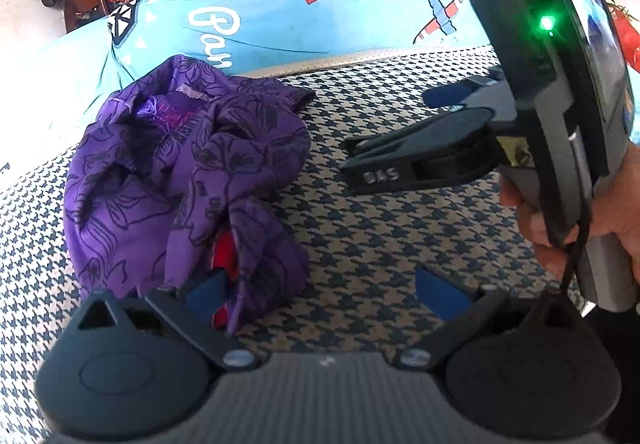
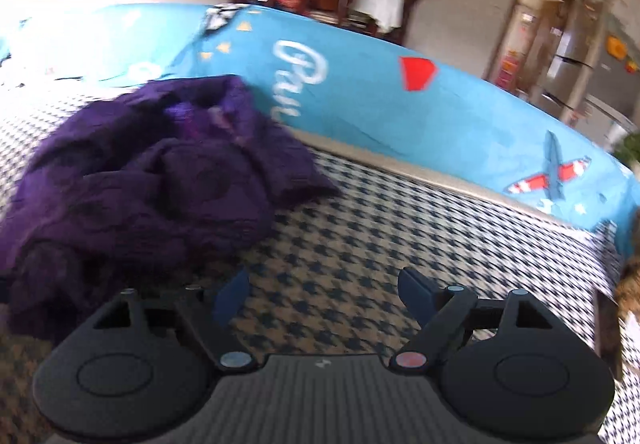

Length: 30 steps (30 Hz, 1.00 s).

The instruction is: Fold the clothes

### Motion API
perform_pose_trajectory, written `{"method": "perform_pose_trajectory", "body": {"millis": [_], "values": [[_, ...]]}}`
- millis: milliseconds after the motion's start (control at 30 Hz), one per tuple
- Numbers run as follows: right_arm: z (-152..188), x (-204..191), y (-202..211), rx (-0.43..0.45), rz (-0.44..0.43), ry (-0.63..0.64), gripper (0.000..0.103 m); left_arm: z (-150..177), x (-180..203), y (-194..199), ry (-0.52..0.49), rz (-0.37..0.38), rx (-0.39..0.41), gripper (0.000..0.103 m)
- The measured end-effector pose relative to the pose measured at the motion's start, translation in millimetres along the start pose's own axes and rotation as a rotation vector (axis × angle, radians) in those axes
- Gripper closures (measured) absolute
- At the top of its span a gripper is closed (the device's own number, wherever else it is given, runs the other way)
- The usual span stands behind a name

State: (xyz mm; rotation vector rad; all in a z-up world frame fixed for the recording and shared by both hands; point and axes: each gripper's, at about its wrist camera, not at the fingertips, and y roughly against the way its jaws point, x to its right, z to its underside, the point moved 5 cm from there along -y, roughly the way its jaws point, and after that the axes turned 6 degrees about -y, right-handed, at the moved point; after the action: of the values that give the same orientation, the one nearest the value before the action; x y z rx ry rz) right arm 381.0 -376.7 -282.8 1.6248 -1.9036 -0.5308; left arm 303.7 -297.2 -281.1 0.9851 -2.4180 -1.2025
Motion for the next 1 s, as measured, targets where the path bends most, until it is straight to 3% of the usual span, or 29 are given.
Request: {"method": "perform_pose_trajectory", "body": {"millis": [467,800,1000], "values": [[6,-37,-9,-0.047,-0.062,0.101,0.021,16,-34,-2,0.058,-0.109,-0.036,0.0],[0,-36,-21,-0.033,0.039,0.14,0.021,37,-42,-2,-0.032,-0.128,-0.086,0.0],[-1,-47,-27,-0.033,0.021,0.164,0.021,50,-35,3,-0.043,-0.028,-0.11,0.0]]}}
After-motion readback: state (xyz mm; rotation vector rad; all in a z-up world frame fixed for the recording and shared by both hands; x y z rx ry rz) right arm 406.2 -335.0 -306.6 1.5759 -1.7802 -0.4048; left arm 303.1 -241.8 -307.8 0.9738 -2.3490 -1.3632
